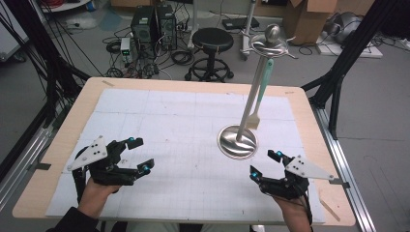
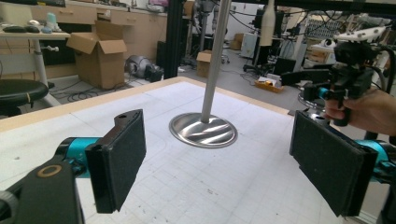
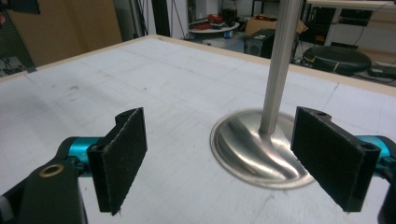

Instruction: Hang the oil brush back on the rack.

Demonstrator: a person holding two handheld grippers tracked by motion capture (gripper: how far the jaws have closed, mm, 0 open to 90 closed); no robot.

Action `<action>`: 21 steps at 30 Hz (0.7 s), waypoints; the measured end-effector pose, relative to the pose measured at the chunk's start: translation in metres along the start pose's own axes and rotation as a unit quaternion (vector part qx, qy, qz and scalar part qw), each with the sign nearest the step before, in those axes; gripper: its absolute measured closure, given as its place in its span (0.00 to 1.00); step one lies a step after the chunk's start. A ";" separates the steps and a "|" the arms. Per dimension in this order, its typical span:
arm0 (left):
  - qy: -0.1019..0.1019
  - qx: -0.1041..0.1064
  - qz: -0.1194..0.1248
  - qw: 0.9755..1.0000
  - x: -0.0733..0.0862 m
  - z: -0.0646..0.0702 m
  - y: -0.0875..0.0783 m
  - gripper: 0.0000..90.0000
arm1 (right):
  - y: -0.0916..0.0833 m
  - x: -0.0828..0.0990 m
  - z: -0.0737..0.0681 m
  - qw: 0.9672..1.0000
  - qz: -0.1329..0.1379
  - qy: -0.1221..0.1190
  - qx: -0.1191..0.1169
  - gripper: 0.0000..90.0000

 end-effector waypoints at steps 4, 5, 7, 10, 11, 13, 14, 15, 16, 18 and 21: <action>0.000 -0.004 0.001 1.000 0.001 -0.001 -0.001 0.21 | -0.005 0.005 -0.002 1.000 -0.005 -0.004 0.008 0.19; -0.001 -0.004 0.001 1.000 0.001 -0.001 -0.002 0.21 | -0.006 0.004 -0.002 1.000 -0.002 -0.004 0.009 0.19; -0.002 -0.005 0.002 1.000 0.002 -0.002 -0.002 0.21 | -0.008 0.005 -0.002 1.000 0.001 -0.001 0.010 0.19; -0.003 -0.006 0.001 1.000 0.004 -0.002 -0.004 0.21 | -0.009 0.006 -0.001 1.000 0.000 0.001 0.013 0.19; -0.004 -0.006 0.003 1.000 0.004 -0.002 -0.004 0.21 | -0.009 0.006 -0.001 1.000 0.000 0.000 0.014 0.19; -0.004 -0.006 0.001 1.000 0.005 -0.001 -0.005 0.21 | -0.010 0.005 -0.001 1.000 0.002 0.004 0.013 0.19; -0.003 -0.005 0.001 1.000 0.005 -0.001 -0.006 0.21 | -0.010 0.005 0.000 1.000 0.004 0.003 0.014 0.19; -0.004 -0.006 0.001 1.000 0.005 -0.001 -0.006 0.21 | -0.010 0.005 0.000 1.000 0.004 0.003 0.014 0.19; -0.003 -0.006 0.001 1.000 0.005 -0.001 -0.007 0.21 | -0.010 0.004 -0.001 1.000 0.004 0.003 0.014 0.19; -0.004 -0.005 0.001 1.000 0.004 0.000 -0.007 0.21 | -0.009 0.004 -0.002 1.000 0.003 0.003 0.014 0.19; -0.005 -0.005 0.001 1.000 0.004 0.000 -0.008 0.21 | -0.008 0.004 -0.003 1.000 0.003 0.000 0.011 0.19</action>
Point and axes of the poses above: each handheld gripper's, and its own axes: y roughly forward along the jaws, x roughly out of its underside, z roughly to its right, the point moved 4 cm from there along y, roughly forward along the jaws, and after that the axes turned 1 degree about -z, right-handed, at the moved point
